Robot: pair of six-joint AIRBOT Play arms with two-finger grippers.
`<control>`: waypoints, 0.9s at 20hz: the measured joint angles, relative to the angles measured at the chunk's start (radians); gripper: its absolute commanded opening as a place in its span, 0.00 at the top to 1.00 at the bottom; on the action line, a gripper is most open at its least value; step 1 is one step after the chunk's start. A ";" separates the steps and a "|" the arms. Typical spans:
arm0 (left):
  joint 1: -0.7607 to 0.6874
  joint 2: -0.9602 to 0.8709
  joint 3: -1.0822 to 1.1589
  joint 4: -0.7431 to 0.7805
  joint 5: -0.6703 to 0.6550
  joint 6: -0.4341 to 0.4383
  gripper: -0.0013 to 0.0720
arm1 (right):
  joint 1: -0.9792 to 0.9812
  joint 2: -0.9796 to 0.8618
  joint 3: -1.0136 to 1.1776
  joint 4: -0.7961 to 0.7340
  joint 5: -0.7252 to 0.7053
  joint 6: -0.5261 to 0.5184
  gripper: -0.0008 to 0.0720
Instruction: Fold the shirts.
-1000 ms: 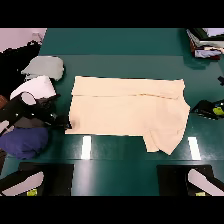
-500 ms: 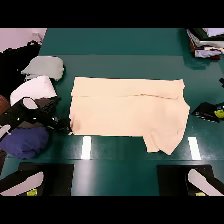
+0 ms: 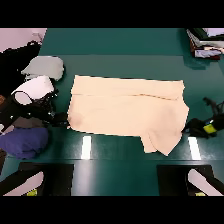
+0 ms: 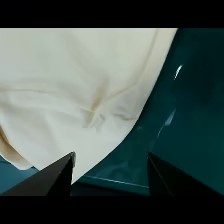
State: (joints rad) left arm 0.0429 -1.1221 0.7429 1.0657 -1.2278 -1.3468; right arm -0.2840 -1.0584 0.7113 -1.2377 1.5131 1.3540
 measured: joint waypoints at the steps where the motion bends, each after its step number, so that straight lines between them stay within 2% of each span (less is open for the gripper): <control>1: 0.000 0.008 0.003 -0.001 -0.002 0.002 0.95 | 0.000 0.000 -0.047 0.019 -0.010 0.002 0.30; 3: 0.000 0.018 0.005 -0.002 -0.002 0.002 0.95 | 0.000 0.000 -0.126 0.067 -0.039 0.002 0.31; 5: 0.000 0.024 0.007 -0.002 0.001 0.003 0.95 | 0.000 0.000 -0.182 0.112 -0.075 -0.003 0.57; 6: 0.000 0.025 0.008 -0.003 0.002 0.003 0.95 | 0.001 0.000 -0.202 0.124 -0.089 -0.009 0.74; 7: 0.000 0.026 0.008 -0.003 0.002 0.003 0.95 | 0.001 0.000 -0.214 0.134 -0.098 -0.019 0.97; 10: 0.000 0.044 0.008 -0.001 0.000 0.003 0.95 | 0.001 0.001 -0.209 0.151 -0.091 -0.051 0.97; 13: 0.000 0.122 0.007 0.026 -0.034 0.000 0.95 | 0.001 0.043 -0.162 0.145 -0.018 -0.068 0.97; 18: 0.000 0.324 -0.040 0.063 -0.192 -0.048 0.95 | 0.001 0.266 -0.095 0.062 0.066 -0.067 0.97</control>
State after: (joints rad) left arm 0.0429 -0.7979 0.7025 1.1290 -1.4197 -1.3945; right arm -0.2832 -0.7925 0.6167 -1.1755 1.5791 1.2873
